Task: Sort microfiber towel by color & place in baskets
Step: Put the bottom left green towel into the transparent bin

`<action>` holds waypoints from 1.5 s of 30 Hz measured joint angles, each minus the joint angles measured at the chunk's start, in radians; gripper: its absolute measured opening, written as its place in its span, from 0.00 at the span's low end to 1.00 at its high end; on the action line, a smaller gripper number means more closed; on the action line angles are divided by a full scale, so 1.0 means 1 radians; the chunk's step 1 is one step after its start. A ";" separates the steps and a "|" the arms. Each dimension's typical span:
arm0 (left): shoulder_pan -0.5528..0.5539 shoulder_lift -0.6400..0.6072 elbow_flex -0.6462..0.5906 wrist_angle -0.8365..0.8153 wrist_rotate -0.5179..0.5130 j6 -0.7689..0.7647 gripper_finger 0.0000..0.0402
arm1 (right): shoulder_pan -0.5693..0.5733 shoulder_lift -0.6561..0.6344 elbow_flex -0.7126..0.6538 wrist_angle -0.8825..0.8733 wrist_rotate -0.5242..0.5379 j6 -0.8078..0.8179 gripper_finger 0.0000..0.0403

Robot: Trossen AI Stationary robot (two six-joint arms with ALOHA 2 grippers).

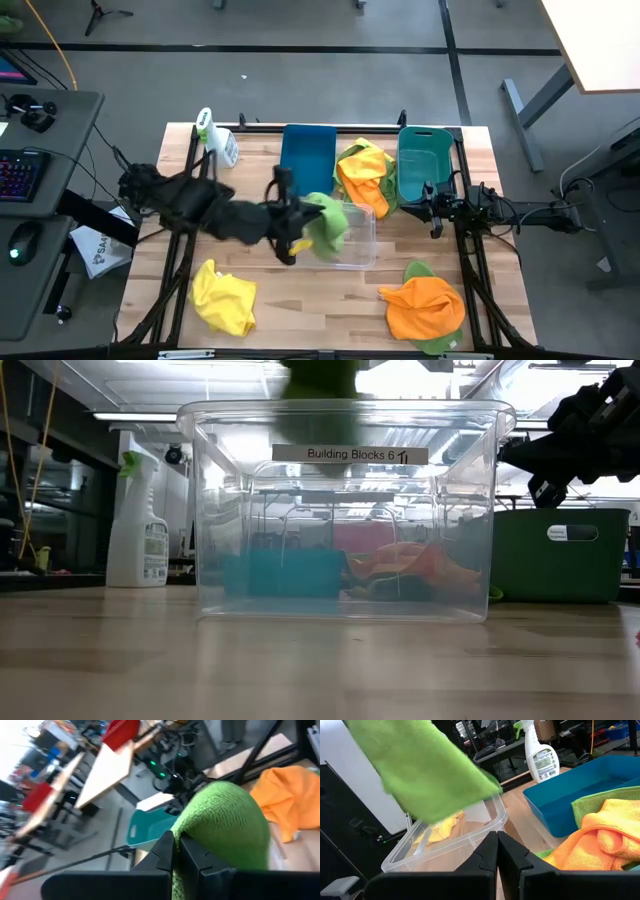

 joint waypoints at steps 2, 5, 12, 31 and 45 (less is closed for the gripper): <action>0.029 0.000 -0.019 0.013 0.063 -0.020 0.00 | 0.000 0.000 0.000 0.000 0.000 0.000 0.00; 0.052 -0.001 -0.070 0.056 0.129 -0.036 0.00 | 0.000 0.000 0.000 0.000 0.000 0.000 0.00; 0.103 0.000 -0.289 0.180 0.154 -0.038 0.00 | 0.000 0.000 0.000 0.000 0.000 0.000 0.00; 0.240 -0.328 -1.230 1.213 0.315 -0.365 0.00 | 0.000 0.000 0.000 0.000 0.000 0.000 0.00; 0.313 -0.107 -1.277 1.431 0.285 -0.406 0.00 | 0.000 0.000 0.000 0.000 0.000 0.000 0.00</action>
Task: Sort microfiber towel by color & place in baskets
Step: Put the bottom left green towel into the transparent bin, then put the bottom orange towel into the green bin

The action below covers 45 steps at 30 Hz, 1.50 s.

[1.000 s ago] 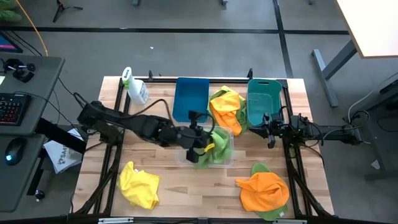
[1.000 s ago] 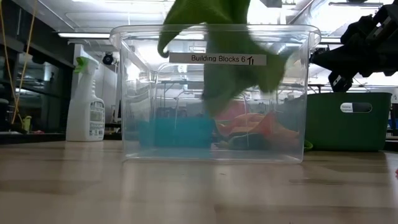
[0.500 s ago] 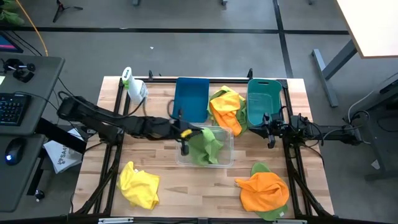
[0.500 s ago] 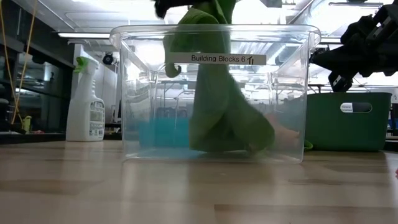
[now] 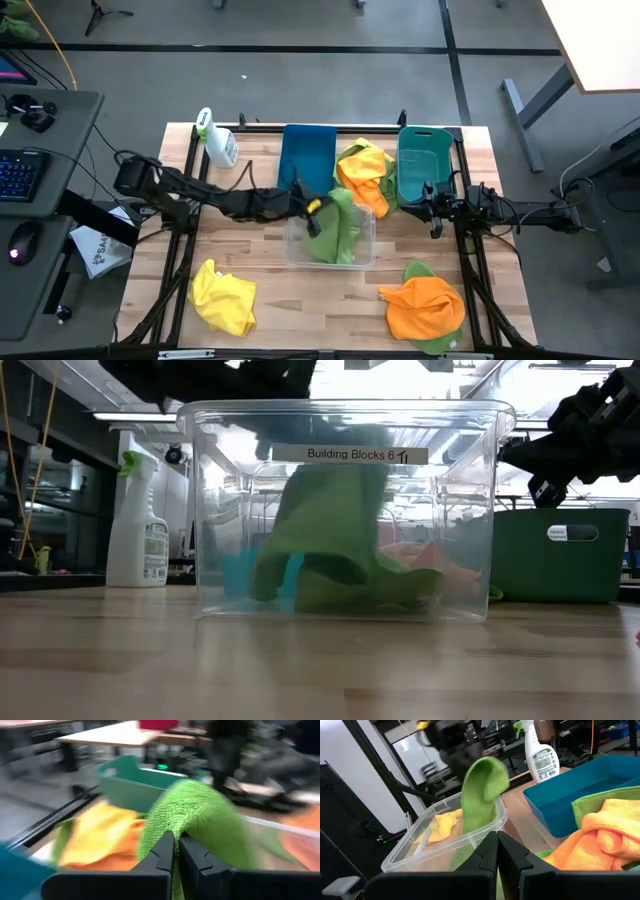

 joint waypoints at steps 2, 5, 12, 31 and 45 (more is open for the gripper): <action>-0.031 0.022 0.023 -0.024 0.030 0.049 0.00 | 0.000 0.000 0.000 0.000 0.000 0.000 0.00; -0.073 0.039 0.057 -0.102 0.031 0.137 0.00 | 0.000 0.000 0.000 0.000 0.000 0.000 0.00; -0.126 0.046 0.136 -0.373 0.025 0.191 0.01 | 0.000 0.000 0.000 0.000 0.000 0.000 0.00; -0.178 0.045 0.639 -1.238 0.069 0.130 0.52 | 0.000 0.000 0.000 0.000 0.000 0.000 0.00; -0.430 -0.317 0.161 -0.861 0.007 -0.167 0.52 | 0.000 0.000 0.000 0.000 0.000 0.000 0.00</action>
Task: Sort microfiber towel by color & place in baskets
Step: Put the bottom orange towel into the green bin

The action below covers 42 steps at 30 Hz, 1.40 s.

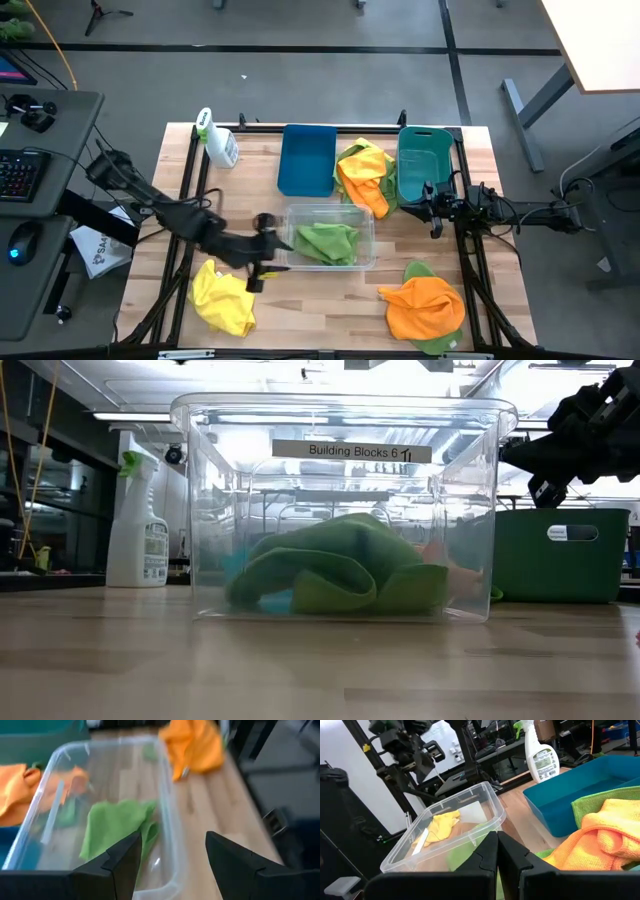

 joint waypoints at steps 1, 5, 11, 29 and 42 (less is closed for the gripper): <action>-0.017 -0.027 -0.034 0.050 -0.014 -0.009 0.52 | 0.000 0.000 0.000 0.000 0.000 0.000 0.00; -0.078 -0.116 -0.121 0.198 -0.059 -0.006 0.52 | 0.000 0.000 0.000 0.000 0.000 0.000 0.00; -0.142 -0.164 -0.186 0.278 -0.185 0.091 0.52 | 0.000 0.000 0.000 0.034 0.085 0.038 0.00; 0.048 -0.167 -0.240 0.285 -0.326 0.162 0.52 | 0.039 0.230 0.003 0.796 -0.129 -0.122 0.00; 0.114 -0.167 -0.240 0.246 -0.268 0.224 0.52 | 0.112 0.706 0.605 -0.329 -0.012 0.000 0.05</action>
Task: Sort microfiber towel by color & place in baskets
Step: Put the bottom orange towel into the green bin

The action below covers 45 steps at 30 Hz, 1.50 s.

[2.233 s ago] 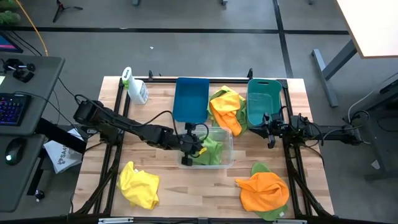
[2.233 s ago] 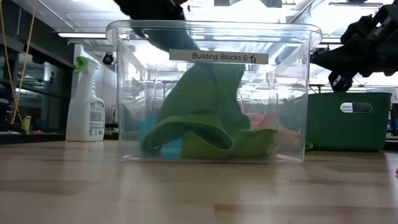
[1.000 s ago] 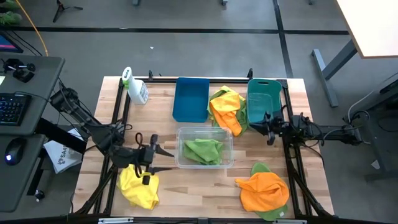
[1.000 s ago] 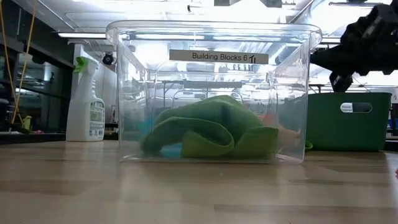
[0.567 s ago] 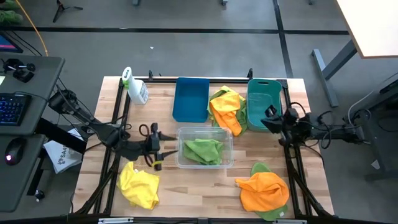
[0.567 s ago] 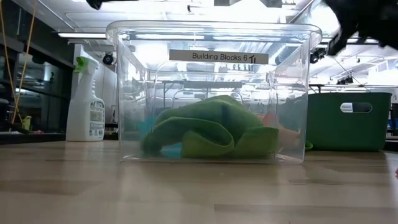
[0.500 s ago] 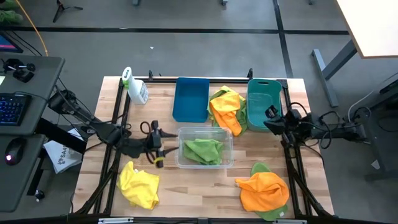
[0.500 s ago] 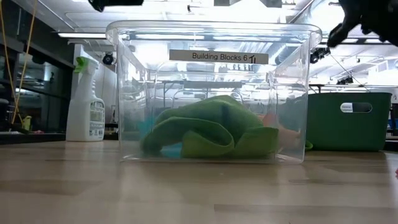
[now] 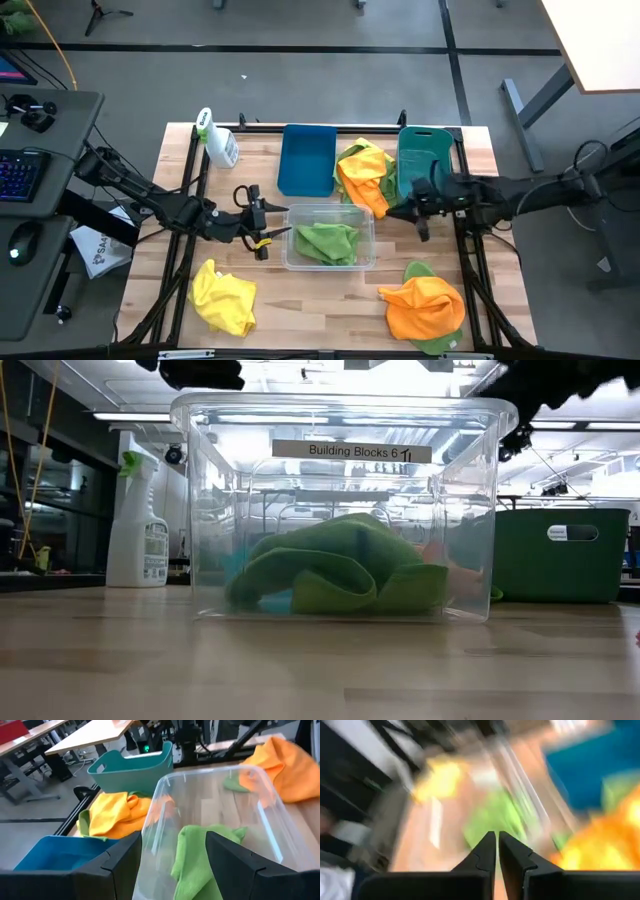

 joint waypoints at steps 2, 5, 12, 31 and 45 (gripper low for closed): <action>0.000 0.000 0.000 -0.024 0.000 -0.004 0.52 | 0.029 0.086 0.114 -0.226 0.047 0.106 0.08; -0.001 0.000 0.000 -0.058 0.002 -0.025 0.52 | 0.087 0.211 0.242 -0.462 0.047 0.306 0.13; -0.020 0.000 0.000 -0.078 0.047 -0.151 0.52 | 0.245 0.528 0.425 -0.857 -0.220 0.701 0.25; -0.267 0.031 0.000 0.123 -0.051 -0.177 0.52 | 0.753 0.781 0.588 -0.885 -0.394 1.320 0.31; -0.273 0.032 0.000 0.144 -0.047 -0.232 0.52 | 0.784 0.794 0.587 -0.927 -0.236 1.440 0.31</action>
